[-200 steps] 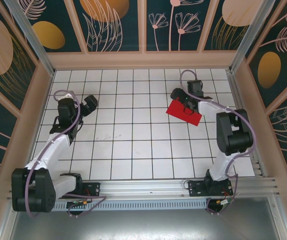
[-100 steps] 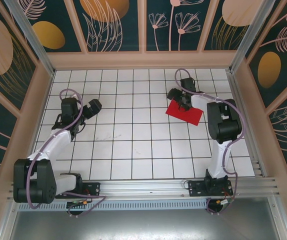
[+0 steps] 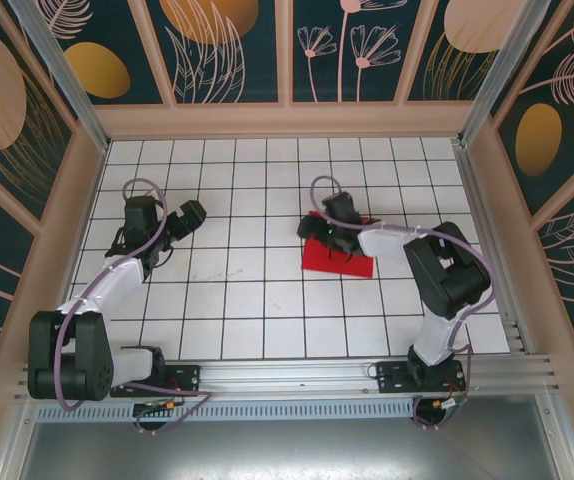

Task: Fold a paper plane with a square sheet of paper (pick it up from the middle)
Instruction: Move the square sheet of paper to the center of the table, then first fold in half a square sheet of paper at the center of the table.

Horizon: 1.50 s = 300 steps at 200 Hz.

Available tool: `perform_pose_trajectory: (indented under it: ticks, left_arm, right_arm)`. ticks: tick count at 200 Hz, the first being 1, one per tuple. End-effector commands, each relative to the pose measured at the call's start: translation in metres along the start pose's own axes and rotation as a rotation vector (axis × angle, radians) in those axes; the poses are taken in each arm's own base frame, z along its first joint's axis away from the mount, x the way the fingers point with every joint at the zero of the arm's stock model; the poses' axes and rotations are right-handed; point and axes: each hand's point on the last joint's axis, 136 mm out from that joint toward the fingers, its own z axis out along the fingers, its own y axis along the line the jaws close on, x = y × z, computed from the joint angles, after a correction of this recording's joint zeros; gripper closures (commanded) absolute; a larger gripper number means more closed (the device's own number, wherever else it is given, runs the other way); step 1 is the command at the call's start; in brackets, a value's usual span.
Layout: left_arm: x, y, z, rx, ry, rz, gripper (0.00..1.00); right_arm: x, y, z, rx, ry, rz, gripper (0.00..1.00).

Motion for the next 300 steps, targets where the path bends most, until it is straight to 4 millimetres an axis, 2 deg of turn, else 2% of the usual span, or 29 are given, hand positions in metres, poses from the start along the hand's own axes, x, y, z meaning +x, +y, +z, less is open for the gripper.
perform_pose_trajectory:
  ticks: [1,11,20,47,59,71,87,96,107,145,187,223,253,300]
  left_arm:
    - [0.012,0.006,0.004,0.006,0.034,-0.047,0.01]
    - [0.014,0.007,0.005,0.010,0.040,-0.060,0.01]
    - [0.016,0.007,0.006,0.016,0.046,-0.067,0.02]
    - [0.020,0.006,0.009,0.025,0.064,-0.084,0.01]
    - [0.020,0.005,0.008,0.031,0.068,-0.085,0.02]
    - [0.022,0.005,0.008,0.032,0.072,-0.085,0.02]
    - [0.025,0.006,0.008,0.035,0.078,-0.088,0.02]
    - [0.027,0.005,0.008,0.041,0.086,-0.088,0.01]
    - [0.030,0.005,0.008,0.049,0.098,-0.091,0.01]
    - [0.036,0.007,0.009,0.051,0.109,-0.087,0.02]
    - [0.038,0.009,0.010,0.050,0.101,-0.085,0.01]
    - [0.042,0.010,0.011,0.046,0.107,-0.087,0.02]
    - [0.041,0.008,0.011,0.053,0.105,-0.093,0.01]
    - [0.042,0.007,0.012,0.055,0.111,-0.096,0.01]
  right_arm:
    - [0.120,-0.034,-0.002,0.127,0.340,0.081,0.12]
    - [0.123,-0.029,-0.007,0.131,0.339,0.064,0.12]
    - [0.115,-0.023,-0.013,0.134,0.312,0.051,0.12]
    - [0.065,0.007,-0.041,0.133,0.168,-0.012,0.12]
    - [0.054,0.006,-0.051,0.167,0.135,-0.035,0.12]
    - [0.047,-0.008,-0.056,0.239,0.107,-0.049,0.10]
    - [0.048,-0.029,-0.058,0.332,0.122,-0.047,0.05]
    - [0.049,-0.037,-0.058,0.372,0.125,-0.054,0.01]
    - [0.050,-0.043,-0.059,0.400,0.123,-0.058,0.01]
    - [0.052,-0.041,-0.050,0.382,0.139,-0.071,0.01]
    - [0.052,-0.029,-0.038,0.357,0.170,-0.101,0.01]
    - [0.052,-0.031,-0.028,0.378,0.181,-0.123,0.01]
    - [0.065,-0.048,-0.019,0.434,0.217,-0.133,0.02]
    - [0.076,-0.073,-0.017,0.505,0.229,-0.130,0.11]
